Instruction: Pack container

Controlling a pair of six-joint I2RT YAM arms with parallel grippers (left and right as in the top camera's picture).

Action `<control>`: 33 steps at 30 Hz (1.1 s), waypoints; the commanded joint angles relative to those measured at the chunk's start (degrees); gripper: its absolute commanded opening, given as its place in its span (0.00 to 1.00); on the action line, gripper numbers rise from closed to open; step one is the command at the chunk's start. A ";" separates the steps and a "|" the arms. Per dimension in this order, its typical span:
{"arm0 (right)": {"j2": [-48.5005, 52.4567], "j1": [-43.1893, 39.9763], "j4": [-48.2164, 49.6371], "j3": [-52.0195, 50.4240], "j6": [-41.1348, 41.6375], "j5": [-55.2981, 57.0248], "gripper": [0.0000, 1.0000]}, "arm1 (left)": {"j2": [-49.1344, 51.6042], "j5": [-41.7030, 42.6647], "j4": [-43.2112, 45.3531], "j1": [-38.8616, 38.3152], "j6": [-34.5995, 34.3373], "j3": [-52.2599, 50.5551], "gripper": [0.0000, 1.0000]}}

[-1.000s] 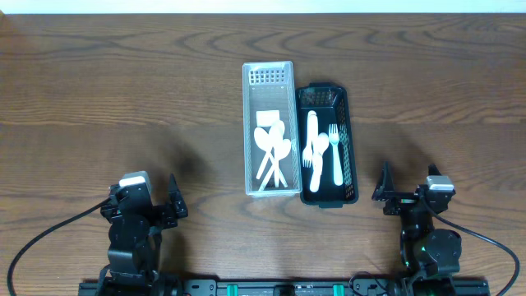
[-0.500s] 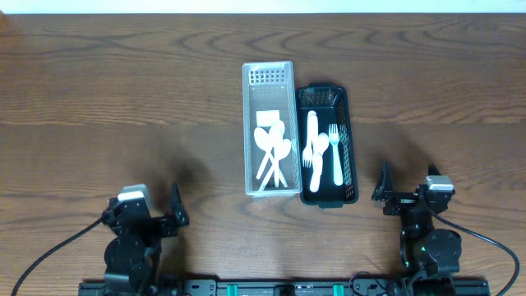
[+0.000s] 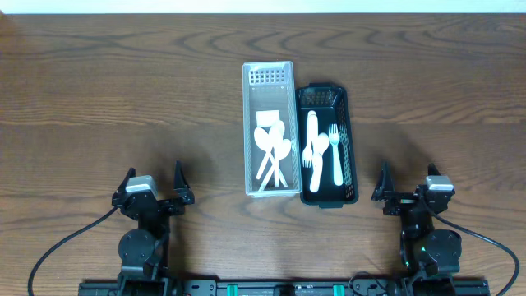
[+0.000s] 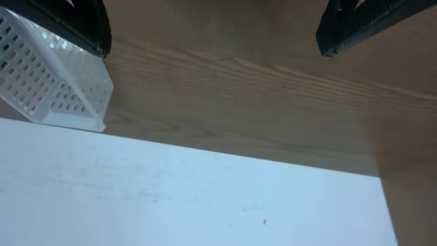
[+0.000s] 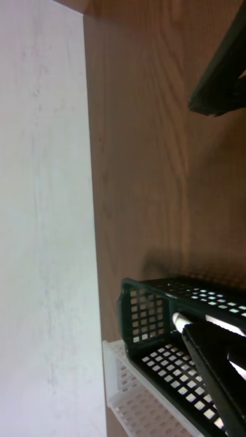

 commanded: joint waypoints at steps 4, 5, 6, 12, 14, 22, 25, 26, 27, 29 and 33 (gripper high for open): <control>-0.35 -0.04 -0.07 -0.24 -0.55 -0.42 0.99 | -0.48 4.20 -3.02 0.31 -0.63 -0.87 0.98; -0.35 -0.04 -0.07 -0.24 -0.55 -0.42 0.99 | -0.48 4.20 -3.02 0.31 -0.63 -0.87 0.98; -0.35 -0.04 -0.07 -0.24 -0.55 -0.42 0.99 | -0.48 4.20 -3.02 0.31 -0.63 -0.87 0.98; -0.35 -0.07 -0.07 -0.24 -0.55 -0.42 0.99 | -0.48 4.20 -3.02 0.31 -0.63 -0.87 0.98; -0.35 -0.07 -0.07 -0.24 -0.55 -0.42 0.99 | -0.48 4.20 -3.02 0.31 -0.63 -0.87 0.98; -0.35 -0.04 -0.07 -0.24 -0.55 -0.42 0.99 | -0.46 4.20 -3.02 0.31 -0.63 -0.87 0.98; -0.35 -0.04 -0.07 -0.24 -0.55 -0.42 0.99 | -0.33 4.20 -3.02 0.31 -0.63 -0.87 0.98; -0.35 -0.04 -0.07 -0.24 -0.55 -0.42 0.99 | -0.33 4.20 -3.02 0.31 -0.63 -0.87 0.98; -0.35 -0.07 -0.07 -0.24 -0.55 -0.42 0.99 | -0.33 4.20 -3.02 0.31 -0.63 -0.87 0.98; -0.35 -0.04 -0.07 -0.24 -0.55 -0.44 0.99 | -0.31 4.20 -3.02 0.31 -0.63 -0.87 0.98; -0.33 -0.04 -0.07 -0.24 -0.55 -0.44 0.99 | -0.31 4.20 -3.02 0.31 -0.63 -0.87 0.98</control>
